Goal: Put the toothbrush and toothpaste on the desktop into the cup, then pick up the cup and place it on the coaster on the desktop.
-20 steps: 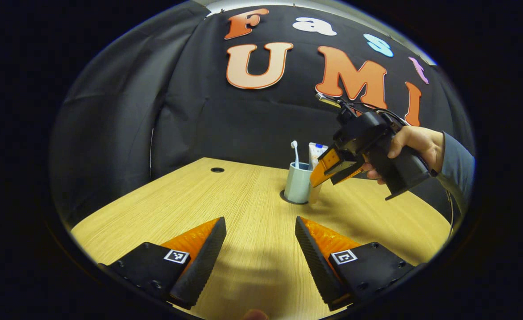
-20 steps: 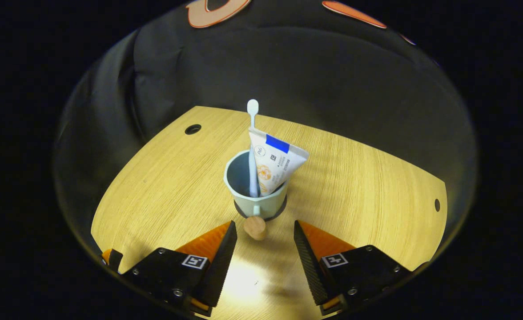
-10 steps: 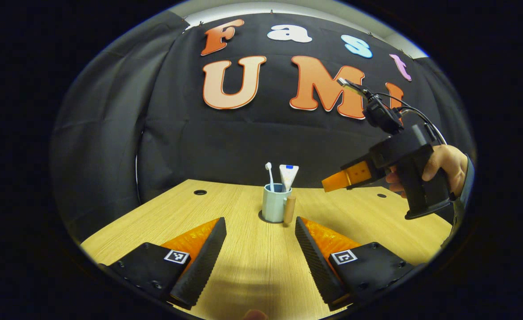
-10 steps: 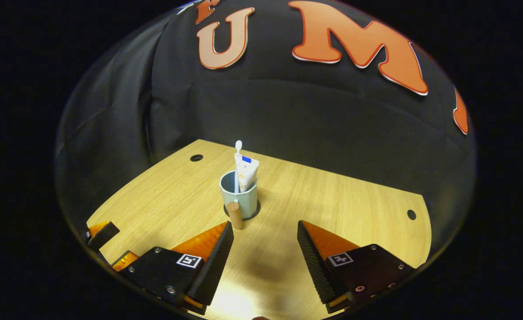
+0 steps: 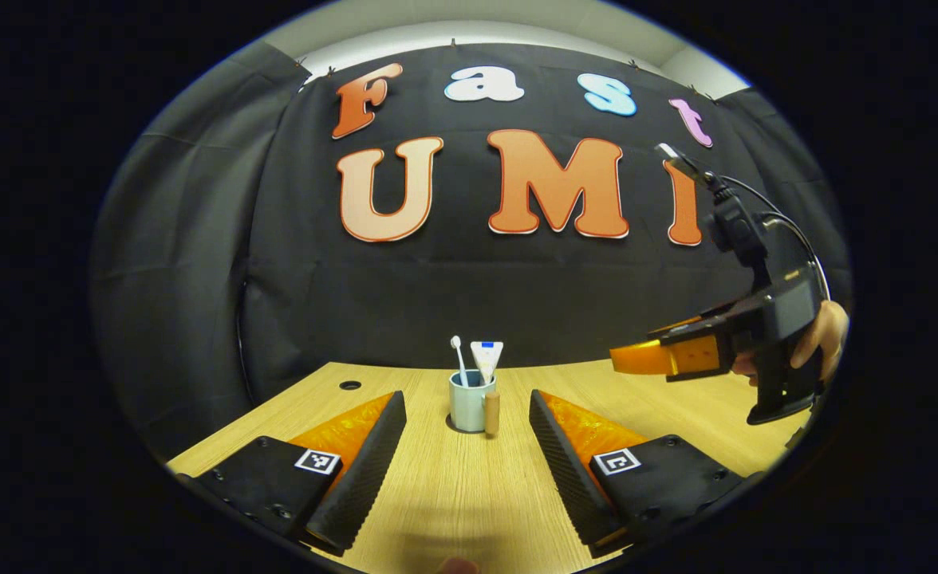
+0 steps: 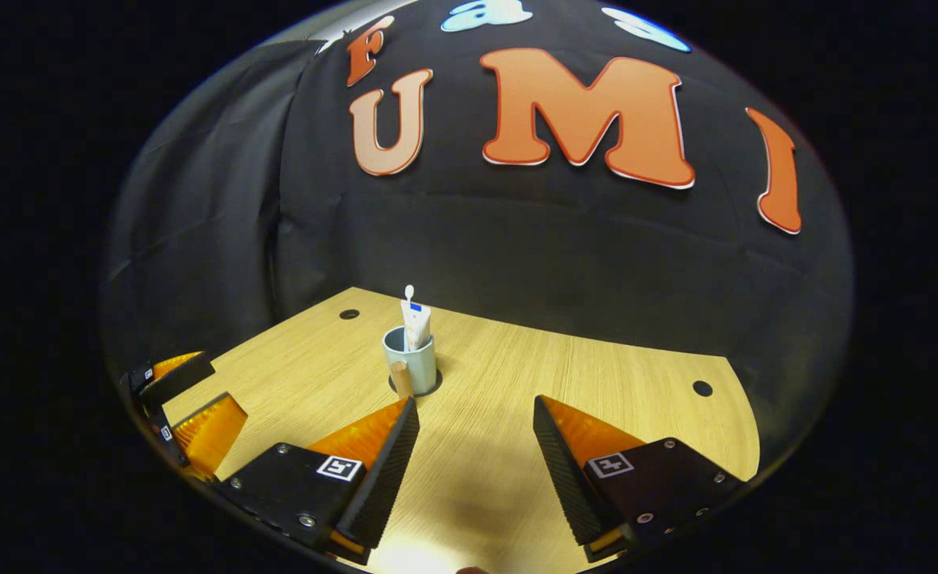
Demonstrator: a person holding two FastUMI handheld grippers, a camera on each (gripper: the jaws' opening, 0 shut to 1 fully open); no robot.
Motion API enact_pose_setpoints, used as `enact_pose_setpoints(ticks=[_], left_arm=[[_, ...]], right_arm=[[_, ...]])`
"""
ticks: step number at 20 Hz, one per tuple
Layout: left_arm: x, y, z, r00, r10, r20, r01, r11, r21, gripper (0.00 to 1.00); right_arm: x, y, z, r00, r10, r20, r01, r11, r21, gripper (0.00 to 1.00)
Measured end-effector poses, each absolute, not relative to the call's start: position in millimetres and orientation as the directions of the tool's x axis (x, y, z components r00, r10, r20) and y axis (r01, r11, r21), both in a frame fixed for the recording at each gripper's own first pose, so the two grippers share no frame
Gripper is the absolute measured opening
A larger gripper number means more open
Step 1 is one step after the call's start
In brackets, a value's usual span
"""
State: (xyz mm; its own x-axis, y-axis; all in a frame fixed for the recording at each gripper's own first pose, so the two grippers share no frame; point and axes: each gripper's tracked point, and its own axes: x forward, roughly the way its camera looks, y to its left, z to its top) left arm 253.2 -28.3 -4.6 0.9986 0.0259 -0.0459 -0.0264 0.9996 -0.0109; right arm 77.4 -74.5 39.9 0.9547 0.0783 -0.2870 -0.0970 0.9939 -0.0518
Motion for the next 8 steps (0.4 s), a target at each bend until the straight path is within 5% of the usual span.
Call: enact_pose_setpoints(ticks=[8], left_arm=[[244,-44,27,0.999,0.026,0.04,-0.026,1.0,0.001,1.0]], right_arm=[[42,-95,51,0.988,0.064,-0.143,-0.074,0.995,-0.062,0.87]])
